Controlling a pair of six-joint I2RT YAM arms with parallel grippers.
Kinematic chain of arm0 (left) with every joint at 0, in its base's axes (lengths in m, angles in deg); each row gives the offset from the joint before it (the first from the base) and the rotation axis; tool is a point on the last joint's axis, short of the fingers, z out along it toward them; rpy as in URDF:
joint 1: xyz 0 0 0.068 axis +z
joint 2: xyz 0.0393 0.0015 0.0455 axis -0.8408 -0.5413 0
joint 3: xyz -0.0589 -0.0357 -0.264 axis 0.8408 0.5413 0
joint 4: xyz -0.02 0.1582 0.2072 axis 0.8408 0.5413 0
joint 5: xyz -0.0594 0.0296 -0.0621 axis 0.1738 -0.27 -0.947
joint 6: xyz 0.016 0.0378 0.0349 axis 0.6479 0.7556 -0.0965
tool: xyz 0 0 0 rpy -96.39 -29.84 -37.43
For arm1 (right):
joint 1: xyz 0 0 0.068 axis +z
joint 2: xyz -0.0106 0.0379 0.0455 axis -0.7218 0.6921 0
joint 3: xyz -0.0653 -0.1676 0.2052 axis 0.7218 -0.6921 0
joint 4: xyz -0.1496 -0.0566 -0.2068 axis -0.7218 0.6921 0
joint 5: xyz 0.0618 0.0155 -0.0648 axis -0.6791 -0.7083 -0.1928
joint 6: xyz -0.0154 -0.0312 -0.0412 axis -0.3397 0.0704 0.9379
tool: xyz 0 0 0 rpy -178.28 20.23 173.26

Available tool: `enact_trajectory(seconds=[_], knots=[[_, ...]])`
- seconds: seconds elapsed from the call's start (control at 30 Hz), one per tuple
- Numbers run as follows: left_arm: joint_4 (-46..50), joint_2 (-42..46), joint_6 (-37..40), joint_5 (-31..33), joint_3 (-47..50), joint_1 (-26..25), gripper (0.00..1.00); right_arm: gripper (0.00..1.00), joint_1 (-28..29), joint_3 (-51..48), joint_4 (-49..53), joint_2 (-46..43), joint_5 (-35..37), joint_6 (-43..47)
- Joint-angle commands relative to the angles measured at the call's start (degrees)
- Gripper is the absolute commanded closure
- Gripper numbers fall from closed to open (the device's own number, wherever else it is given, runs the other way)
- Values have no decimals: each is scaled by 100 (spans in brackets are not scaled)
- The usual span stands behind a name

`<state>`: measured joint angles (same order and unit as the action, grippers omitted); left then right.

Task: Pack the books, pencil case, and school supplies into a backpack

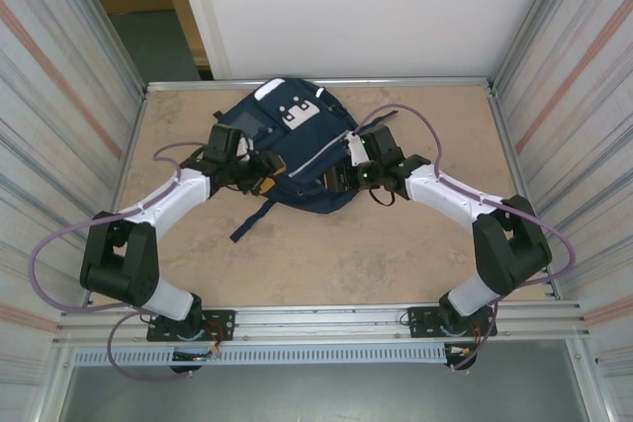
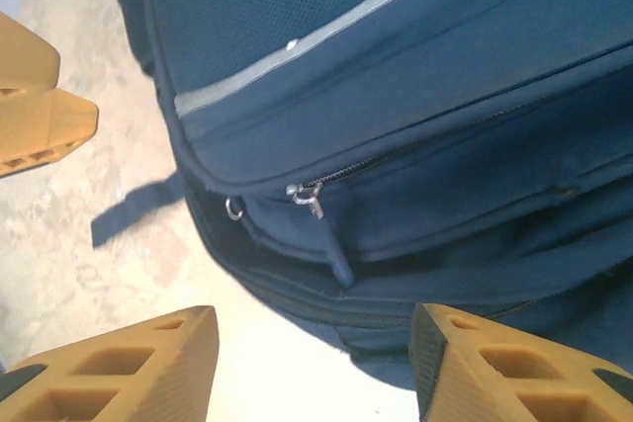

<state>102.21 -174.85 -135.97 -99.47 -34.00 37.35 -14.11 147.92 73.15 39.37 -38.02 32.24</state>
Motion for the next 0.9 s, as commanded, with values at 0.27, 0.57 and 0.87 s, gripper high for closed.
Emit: enact_trajectory(seconds=[0.27, 0.57, 0.87], knots=[[-672, -702, -877, 1186, -202, -537, 47, 54, 425, 927, 173, 1261, 423, 1169], [-639, -805, -1176, 1729, -189, -622, 59, 54, 674, 1006, 72, 1621, 1143, 1656], [-668, -768, -1085, 1631, -231, -620, 60, 94, 751, 830, -337, 1436, 1679, 1430]])
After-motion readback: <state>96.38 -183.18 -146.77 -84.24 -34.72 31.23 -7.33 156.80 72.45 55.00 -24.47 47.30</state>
